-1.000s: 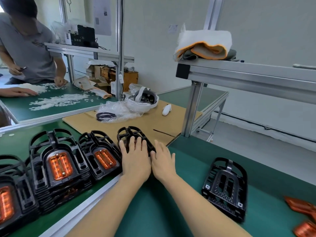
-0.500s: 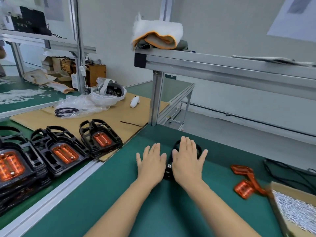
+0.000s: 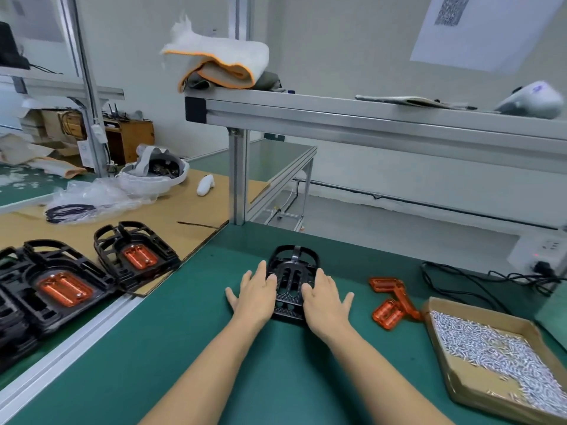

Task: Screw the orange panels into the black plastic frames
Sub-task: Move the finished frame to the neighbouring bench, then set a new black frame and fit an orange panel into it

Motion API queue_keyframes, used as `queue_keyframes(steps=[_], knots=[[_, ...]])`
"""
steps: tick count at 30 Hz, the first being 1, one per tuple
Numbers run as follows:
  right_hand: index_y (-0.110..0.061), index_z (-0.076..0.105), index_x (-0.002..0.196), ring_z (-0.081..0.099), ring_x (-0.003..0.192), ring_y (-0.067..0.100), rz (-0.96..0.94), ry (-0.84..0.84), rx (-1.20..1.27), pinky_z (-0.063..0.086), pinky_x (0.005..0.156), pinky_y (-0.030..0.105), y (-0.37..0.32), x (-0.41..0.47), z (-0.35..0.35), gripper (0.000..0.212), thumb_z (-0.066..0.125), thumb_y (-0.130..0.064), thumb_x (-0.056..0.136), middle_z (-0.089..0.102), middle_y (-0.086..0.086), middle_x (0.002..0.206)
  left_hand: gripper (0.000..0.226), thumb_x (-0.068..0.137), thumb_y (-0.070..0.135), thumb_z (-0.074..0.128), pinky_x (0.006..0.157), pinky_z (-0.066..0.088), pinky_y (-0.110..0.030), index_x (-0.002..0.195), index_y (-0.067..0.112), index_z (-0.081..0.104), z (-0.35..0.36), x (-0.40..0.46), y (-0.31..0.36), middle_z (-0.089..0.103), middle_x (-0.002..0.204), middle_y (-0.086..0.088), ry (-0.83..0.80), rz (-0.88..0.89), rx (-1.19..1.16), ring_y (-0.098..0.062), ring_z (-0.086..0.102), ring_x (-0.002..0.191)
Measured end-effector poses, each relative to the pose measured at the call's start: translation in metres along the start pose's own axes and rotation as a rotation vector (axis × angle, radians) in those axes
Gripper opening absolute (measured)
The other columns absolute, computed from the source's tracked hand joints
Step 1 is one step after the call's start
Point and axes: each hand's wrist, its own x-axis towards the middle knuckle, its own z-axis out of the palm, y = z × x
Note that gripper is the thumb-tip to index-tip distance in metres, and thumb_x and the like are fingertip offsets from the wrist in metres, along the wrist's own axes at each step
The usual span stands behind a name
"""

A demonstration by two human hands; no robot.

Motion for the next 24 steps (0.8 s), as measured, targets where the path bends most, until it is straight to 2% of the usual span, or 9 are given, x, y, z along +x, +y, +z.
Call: queue_keyframes(steps=[3, 6, 10, 14, 17, 19, 22, 24], knots=[[-0.008, 0.017, 0.151, 0.002, 0.149, 0.013, -0.024, 0.015, 0.045, -0.007, 0.116, 0.053, 0.003, -0.006, -0.006, 0.049, 0.025, -0.017, 0.103, 0.011, -0.001, 0.162, 0.051, 0.101, 0.026, 0.022, 0.115, -0.010, -0.047, 0.151, 0.027, 0.015, -0.001, -0.006, 0.004, 0.027, 0.155, 0.002, 0.032, 0.019, -0.024, -0.009, 0.003, 0.146], [-0.009, 0.015, 0.153, 0.000, 0.149, 0.013, -0.066, 0.044, 0.149, -0.009, 0.117, 0.043, 0.011, -0.014, -0.015, 0.050, 0.023, -0.018, 0.105, 0.006, 0.001, 0.163, 0.050, 0.101, 0.024, 0.026, 0.117, -0.006, -0.045, 0.151, 0.026, 0.017, 0.002, -0.016, 0.009, 0.026, 0.155, 0.000, 0.083, 0.072, -0.067, -0.011, 0.007, 0.146], [-0.015, 0.006, 0.155, 0.000, 0.149, 0.010, -0.098, 0.100, 0.328, -0.007, 0.117, 0.027, 0.032, -0.029, -0.032, 0.054, 0.028, -0.021, 0.105, 0.007, -0.001, 0.163, 0.051, 0.101, 0.019, 0.033, 0.118, 0.014, -0.041, 0.150, 0.026, 0.022, 0.016, -0.033, 0.020, 0.031, 0.153, 0.002, 0.108, 0.140, -0.283, -0.018, 0.023, 0.141], [-0.015, 0.008, 0.155, 0.007, 0.149, 0.012, -0.068, 0.053, 0.378, 0.002, 0.121, 0.032, 0.049, -0.041, -0.042, 0.057, 0.032, -0.018, 0.104, 0.011, -0.001, 0.162, 0.055, 0.098, 0.010, 0.037, 0.102, 0.031, -0.027, 0.150, 0.025, 0.026, 0.031, -0.042, 0.032, 0.039, 0.149, 0.001, 0.087, 0.139, -0.361, -0.015, 0.043, 0.124], [-0.019, 0.010, 0.155, 0.017, 0.147, 0.017, -0.029, -0.015, 0.438, 0.011, 0.121, 0.036, 0.053, -0.042, -0.042, 0.060, 0.038, -0.014, 0.102, 0.017, 0.000, 0.161, 0.055, 0.094, 0.008, 0.042, 0.109, 0.032, -0.038, 0.146, 0.024, 0.033, 0.031, -0.040, 0.035, 0.048, 0.142, -0.003, 0.109, 0.100, -0.236, -0.023, 0.045, 0.126], [-0.024, 0.014, 0.155, 0.030, 0.139, 0.015, -0.009, -0.017, 0.593, 0.023, 0.112, 0.026, 0.051, -0.041, -0.040, 0.063, 0.043, -0.012, 0.100, 0.024, -0.001, 0.159, 0.056, 0.092, 0.005, 0.049, 0.109, 0.033, -0.039, 0.144, 0.022, 0.037, 0.026, -0.034, 0.034, 0.047, 0.143, 0.000, 0.118, 0.099, -0.286, -0.021, 0.045, 0.128], [-0.024, 0.023, 0.153, 0.045, 0.118, 0.010, 0.038, -0.021, 0.702, 0.035, 0.091, 0.019, 0.047, -0.037, -0.036, 0.070, 0.054, -0.004, 0.094, 0.039, -0.002, 0.150, 0.060, 0.085, -0.010, 0.054, 0.105, 0.039, -0.036, 0.141, 0.009, 0.041, 0.013, -0.026, 0.030, 0.049, 0.141, -0.006, 0.031, -0.022, -0.700, -0.021, 0.049, 0.124], [-0.015, 0.035, 0.146, 0.054, 0.100, 0.010, 0.095, 0.002, 0.745, 0.045, 0.080, 0.019, 0.045, -0.032, -0.036, 0.063, 0.056, 0.003, 0.089, 0.057, -0.002, 0.127, 0.063, 0.081, -0.016, 0.054, 0.106, 0.039, -0.041, 0.139, 0.008, 0.044, 0.009, -0.023, 0.021, 0.052, 0.139, -0.006, -0.035, -0.069, -0.850, -0.024, 0.051, 0.123]])
